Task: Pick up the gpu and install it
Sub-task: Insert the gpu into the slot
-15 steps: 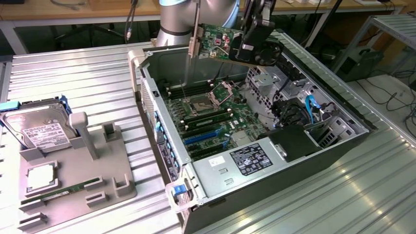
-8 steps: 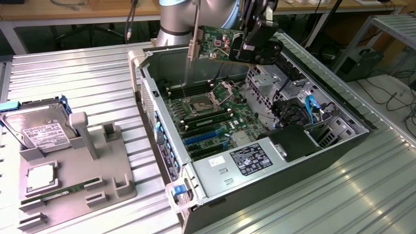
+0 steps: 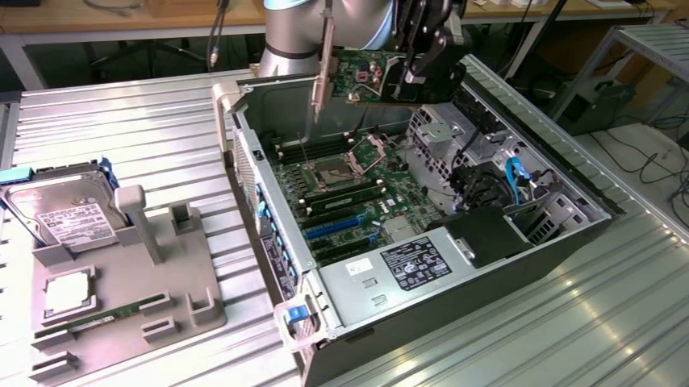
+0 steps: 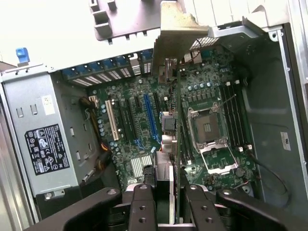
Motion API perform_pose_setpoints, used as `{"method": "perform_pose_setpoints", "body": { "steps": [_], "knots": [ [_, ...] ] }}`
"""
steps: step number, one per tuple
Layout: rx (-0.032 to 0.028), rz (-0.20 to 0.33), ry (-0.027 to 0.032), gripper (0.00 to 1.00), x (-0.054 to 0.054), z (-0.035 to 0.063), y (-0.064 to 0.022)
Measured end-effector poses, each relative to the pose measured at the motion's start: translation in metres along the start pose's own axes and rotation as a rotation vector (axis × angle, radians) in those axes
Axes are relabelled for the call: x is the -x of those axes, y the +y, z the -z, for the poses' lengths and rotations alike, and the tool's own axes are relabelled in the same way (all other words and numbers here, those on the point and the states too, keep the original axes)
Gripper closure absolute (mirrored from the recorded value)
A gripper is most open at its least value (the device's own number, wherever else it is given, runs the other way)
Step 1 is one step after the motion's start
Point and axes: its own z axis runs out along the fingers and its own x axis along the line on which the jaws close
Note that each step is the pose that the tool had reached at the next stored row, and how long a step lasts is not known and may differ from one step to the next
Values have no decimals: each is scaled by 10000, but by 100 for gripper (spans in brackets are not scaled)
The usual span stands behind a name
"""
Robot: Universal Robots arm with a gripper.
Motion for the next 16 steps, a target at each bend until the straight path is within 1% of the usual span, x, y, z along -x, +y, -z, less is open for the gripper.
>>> {"method": "perform_pose_setpoints", "body": {
  "steps": [6,8,16],
  "knots": [
    [15,811,26,72,0,0,0],
    [20,1162,37,72,0,0,0],
    [36,2029,65,72,0,0,0]
  ]
}}
